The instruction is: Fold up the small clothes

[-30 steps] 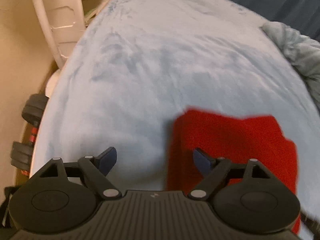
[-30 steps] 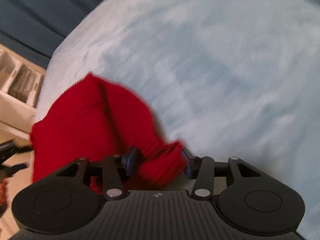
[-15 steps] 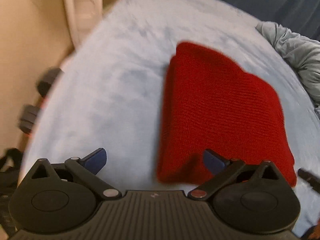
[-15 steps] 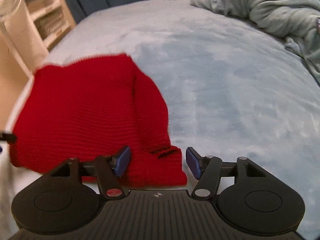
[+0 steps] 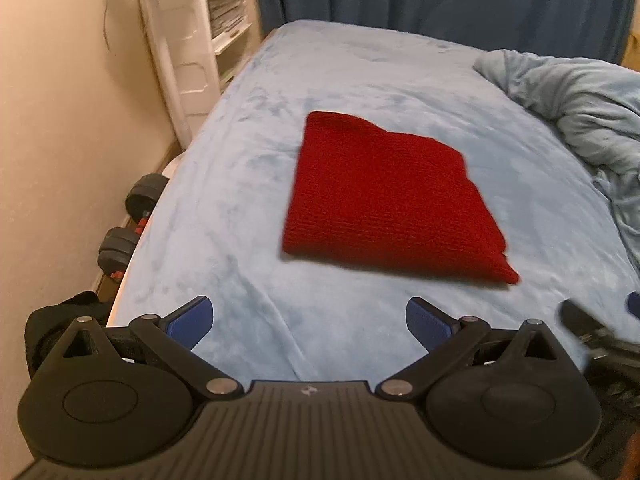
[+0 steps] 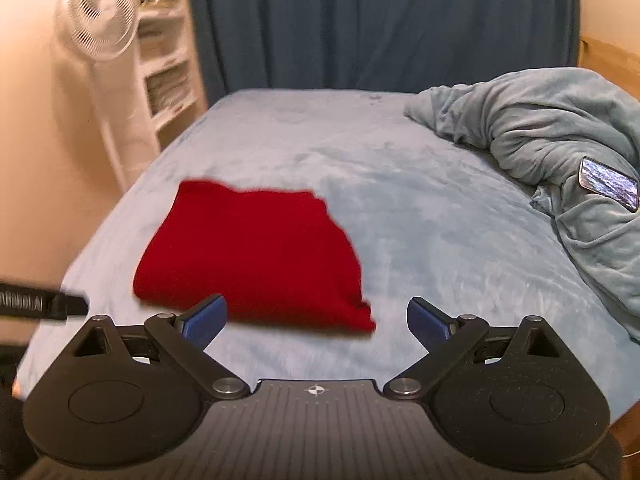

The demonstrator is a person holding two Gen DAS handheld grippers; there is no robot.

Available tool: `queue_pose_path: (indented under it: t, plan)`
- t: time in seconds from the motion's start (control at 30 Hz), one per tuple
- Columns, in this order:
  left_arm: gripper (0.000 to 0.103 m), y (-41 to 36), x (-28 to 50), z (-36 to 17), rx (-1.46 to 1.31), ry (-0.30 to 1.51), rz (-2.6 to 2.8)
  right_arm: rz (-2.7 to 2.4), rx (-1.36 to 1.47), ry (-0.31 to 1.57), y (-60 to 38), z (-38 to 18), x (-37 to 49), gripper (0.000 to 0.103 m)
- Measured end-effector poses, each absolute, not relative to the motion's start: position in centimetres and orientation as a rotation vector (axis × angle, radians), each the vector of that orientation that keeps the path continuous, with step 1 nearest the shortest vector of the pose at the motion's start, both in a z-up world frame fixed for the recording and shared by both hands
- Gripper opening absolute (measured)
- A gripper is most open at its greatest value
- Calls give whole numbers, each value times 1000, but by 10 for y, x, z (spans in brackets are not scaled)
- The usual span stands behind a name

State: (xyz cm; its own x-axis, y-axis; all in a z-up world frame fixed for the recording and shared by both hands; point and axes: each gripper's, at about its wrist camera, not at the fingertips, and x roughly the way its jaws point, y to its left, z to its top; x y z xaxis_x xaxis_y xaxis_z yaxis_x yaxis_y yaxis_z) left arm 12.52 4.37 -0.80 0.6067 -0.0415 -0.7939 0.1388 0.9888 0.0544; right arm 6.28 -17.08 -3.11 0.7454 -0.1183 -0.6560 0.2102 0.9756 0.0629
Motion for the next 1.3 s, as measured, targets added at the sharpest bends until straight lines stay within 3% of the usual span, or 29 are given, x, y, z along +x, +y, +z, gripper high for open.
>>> queue_pose_path:
  t: [0.37, 1.3]
  plan:
    - [103, 39, 77, -1, 132, 862, -99, -194, 106, 701, -149, -21, 14, 102]
    - [103, 40, 79, -5, 155, 859, -97, -168, 104, 690, -146, -18, 12, 102]
